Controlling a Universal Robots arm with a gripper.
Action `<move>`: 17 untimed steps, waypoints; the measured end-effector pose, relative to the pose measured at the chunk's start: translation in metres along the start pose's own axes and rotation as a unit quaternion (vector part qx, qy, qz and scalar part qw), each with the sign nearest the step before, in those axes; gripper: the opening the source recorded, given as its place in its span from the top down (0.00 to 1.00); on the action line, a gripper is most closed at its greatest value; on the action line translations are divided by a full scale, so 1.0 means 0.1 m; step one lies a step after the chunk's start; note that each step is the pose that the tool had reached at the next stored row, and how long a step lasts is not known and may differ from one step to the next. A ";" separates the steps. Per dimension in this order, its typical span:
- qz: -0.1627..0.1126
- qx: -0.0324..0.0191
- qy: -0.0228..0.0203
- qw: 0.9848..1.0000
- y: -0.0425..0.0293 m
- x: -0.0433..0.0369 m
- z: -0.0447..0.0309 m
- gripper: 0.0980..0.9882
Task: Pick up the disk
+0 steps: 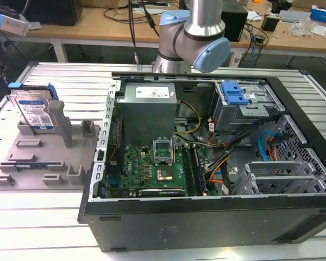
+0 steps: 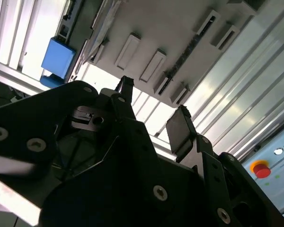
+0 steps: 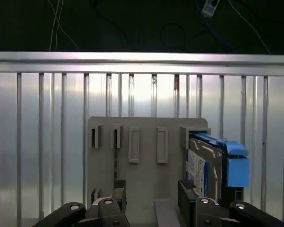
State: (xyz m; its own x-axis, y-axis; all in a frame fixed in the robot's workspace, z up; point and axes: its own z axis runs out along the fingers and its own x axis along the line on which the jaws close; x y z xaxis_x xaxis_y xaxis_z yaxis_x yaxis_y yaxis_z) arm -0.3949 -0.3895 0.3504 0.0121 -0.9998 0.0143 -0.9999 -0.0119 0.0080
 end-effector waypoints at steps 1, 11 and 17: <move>0.001 0.000 0.000 1.000 0.000 -0.011 0.000 0.48; 0.030 0.001 0.000 1.000 0.006 -0.233 -0.003 0.48; 0.030 0.001 0.000 1.000 0.031 -0.602 -0.007 0.48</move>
State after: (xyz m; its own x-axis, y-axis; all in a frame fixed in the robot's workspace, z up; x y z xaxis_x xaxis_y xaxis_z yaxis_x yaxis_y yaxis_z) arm -0.3988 -0.3293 0.3503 -0.0472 -0.9988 0.0142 -0.9989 0.0473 0.0048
